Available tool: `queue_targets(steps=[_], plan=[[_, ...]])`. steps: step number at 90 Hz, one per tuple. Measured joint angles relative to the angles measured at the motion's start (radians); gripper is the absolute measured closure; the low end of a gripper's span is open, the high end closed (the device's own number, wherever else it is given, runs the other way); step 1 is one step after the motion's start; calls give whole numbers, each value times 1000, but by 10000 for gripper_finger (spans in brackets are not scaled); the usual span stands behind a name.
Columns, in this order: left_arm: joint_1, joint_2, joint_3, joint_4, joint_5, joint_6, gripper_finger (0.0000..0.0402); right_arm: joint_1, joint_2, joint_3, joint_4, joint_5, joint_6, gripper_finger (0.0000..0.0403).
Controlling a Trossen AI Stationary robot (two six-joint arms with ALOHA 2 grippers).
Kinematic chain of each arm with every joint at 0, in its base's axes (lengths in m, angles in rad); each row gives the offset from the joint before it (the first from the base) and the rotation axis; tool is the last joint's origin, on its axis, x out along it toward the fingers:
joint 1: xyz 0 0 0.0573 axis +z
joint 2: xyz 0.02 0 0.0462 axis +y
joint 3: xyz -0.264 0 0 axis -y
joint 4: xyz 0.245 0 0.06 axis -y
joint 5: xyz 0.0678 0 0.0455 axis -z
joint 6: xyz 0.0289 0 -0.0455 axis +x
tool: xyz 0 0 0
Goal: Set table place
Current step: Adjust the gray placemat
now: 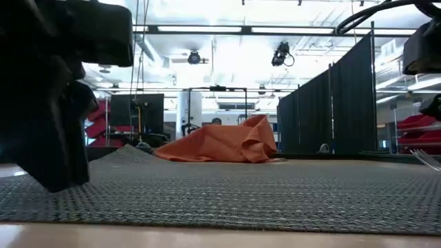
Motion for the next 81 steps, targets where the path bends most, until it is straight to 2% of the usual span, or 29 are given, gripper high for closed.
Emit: queue_targets(steps=[11, 19, 28, 37, 46, 59, 68, 81], plan=[[7, -10, 161, -201, -19, 54, 200, -24, -102, 40, -40, 2, -62, 382], [21, -11, 291, -443, -148, 81, 200, -57, -178, 41, -61, 48, -121, 382], [62, -12, 382, -665, -315, 115, 200, -122, -236, 41, -56, 142, -218, 382], [160, -14, 393, -765, -363, 158, 200, -220, -254, 41, -48, 249, -333, 382], [268, -13, 331, -697, -303, 249, 200, -339, -248, 42, -40, 235, -457, 382], [361, -11, 185, -394, -143, 430, 200, -470, -168, 41, -24, 29, -575, 382], [393, -12, 96, -258, -86, 459, 200, -505, -91, 39, -27, -57, -624, 382], [407, -13, 7, -207, -38, 461, 200, -522, 1, 39, -5, -109, -644, 382]])
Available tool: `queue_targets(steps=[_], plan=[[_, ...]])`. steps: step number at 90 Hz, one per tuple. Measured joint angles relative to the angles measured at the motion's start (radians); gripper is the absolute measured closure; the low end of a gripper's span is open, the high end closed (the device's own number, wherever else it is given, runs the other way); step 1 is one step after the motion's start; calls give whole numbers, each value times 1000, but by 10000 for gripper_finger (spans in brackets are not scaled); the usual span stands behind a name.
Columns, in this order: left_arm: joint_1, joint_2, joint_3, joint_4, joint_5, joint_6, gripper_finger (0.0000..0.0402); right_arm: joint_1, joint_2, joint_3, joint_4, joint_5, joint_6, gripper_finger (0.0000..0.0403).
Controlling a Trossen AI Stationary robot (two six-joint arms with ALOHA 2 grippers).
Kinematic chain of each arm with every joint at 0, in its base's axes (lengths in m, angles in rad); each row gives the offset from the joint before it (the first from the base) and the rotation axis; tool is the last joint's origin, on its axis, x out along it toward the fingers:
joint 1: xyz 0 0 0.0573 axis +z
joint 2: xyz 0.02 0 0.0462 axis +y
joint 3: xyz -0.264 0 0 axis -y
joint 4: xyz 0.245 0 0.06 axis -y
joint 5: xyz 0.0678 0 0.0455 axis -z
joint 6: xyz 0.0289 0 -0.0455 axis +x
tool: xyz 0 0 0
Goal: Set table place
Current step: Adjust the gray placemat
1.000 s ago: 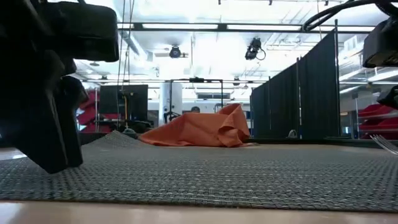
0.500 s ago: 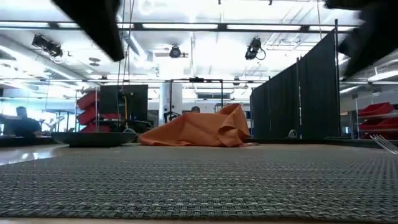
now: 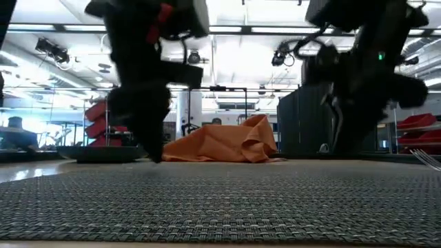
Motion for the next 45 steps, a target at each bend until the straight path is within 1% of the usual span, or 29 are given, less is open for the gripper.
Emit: queue_targets(steps=[10, 28, 35, 45], plan=[[0, -6, -39, 4, 13, -35, 200, -3, 38, 2, 42, -12, -7, 382], [-18, -4, -28, -23, 9, -42, 200, -13, 34, 4, 72, -13, -22, 382], [-18, 1, 5, -41, 11, -30, 200, -28, 4, 23, 9, -13, -38, 382], [-19, 1, 111, -99, 8, 3, 200, -60, -83, 70, -57, -8, -84, 382]])
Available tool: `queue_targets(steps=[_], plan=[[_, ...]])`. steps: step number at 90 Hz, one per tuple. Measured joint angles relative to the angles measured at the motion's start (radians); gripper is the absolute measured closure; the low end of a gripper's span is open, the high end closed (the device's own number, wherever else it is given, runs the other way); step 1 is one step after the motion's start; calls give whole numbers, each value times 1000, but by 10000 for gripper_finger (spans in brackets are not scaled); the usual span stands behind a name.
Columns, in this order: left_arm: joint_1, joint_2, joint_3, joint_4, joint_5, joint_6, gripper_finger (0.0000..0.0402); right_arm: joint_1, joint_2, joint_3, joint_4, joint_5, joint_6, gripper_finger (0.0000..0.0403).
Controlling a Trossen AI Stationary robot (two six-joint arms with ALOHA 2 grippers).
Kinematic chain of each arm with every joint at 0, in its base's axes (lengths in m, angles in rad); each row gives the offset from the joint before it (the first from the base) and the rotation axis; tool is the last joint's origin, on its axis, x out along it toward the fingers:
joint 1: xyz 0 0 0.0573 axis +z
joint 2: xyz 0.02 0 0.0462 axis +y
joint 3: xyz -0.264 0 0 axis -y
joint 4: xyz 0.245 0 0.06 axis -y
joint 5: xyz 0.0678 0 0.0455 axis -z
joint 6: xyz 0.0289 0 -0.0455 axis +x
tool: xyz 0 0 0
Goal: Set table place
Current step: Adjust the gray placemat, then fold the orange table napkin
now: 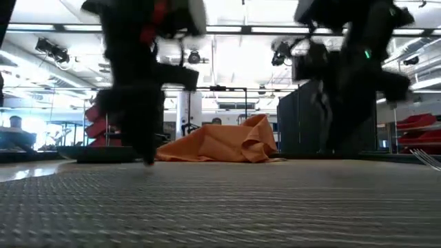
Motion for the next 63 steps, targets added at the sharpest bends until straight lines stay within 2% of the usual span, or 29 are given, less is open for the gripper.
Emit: queue_targets(steps=[6, 12, 18, 24, 30, 44, 55, 63], plan=[[-1, -5, 60, -46, -22, 22, 200, -35, -64, 16, -15, 25, -43, 382], [0, -10, 99, -61, -57, 43, 200, -98, -127, 19, -8, 93, -73, 381], [0, -22, 113, -64, -97, 53, 200, -199, -176, 20, 3, 151, -87, 375], [0, -37, 108, -60, -132, 53, 200, -327, -206, 18, 16, 142, -102, 362], [0, -38, 89, -48, -152, 38, 200, -467, -222, -2, 73, 55, -132, 341], [0, -37, 23, 34, -153, 10, 200, -757, -184, -25, 215, -244, -218, 278], [-5, -36, -26, 71, -150, -22, 200, -904, -108, -25, 293, -399, -293, 227], [-8, -38, -54, 127, -150, -31, 200, -964, -33, -25, 329, -442, -402, 196]])
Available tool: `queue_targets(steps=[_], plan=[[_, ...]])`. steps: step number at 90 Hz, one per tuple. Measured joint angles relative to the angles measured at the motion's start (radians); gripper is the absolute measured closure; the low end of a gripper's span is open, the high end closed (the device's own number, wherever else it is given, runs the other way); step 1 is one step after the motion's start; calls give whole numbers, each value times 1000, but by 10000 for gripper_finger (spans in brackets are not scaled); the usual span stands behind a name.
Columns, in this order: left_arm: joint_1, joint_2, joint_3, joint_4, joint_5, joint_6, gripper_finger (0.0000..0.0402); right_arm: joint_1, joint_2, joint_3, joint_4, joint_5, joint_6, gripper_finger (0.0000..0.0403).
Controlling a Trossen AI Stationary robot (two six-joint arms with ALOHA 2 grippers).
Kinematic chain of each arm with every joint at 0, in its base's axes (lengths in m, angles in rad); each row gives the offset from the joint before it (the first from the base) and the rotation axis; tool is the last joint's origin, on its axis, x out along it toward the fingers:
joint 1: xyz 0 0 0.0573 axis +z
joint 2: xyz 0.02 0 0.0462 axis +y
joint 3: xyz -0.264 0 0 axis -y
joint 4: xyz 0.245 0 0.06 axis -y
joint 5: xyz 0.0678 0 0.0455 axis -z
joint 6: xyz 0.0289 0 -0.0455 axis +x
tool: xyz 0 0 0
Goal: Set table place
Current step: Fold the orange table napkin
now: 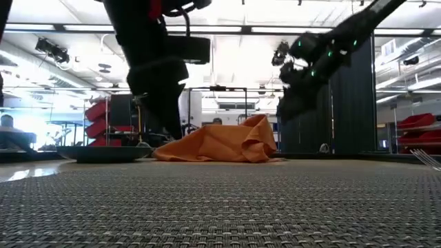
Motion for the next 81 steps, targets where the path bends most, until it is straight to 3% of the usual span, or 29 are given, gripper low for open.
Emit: queue_targets(steps=[11, 24, 35, 58, 69, 81], plan=[[-1, 2, -13, 39, 9, 0, 200, -46, 106, 0, 44, -16, -146, 169], [-1, 1, -20, 64, 15, 10, 200, -66, 190, 0, 131, -86, -246, 164], [-1, 0, -19, 74, 14, 12, 200, -71, 220, 0, 187, -101, -319, 170], [0, 1, -19, 81, 4, 14, 200, -66, 224, 0, 312, -276, -339, 183], [0, 1, -19, 91, 4, 16, 200, -64, 224, 0, 312, -347, -305, 230], [1, 1, -19, 107, 2, 18, 200, -53, 224, 0, 318, -476, -284, 339]])
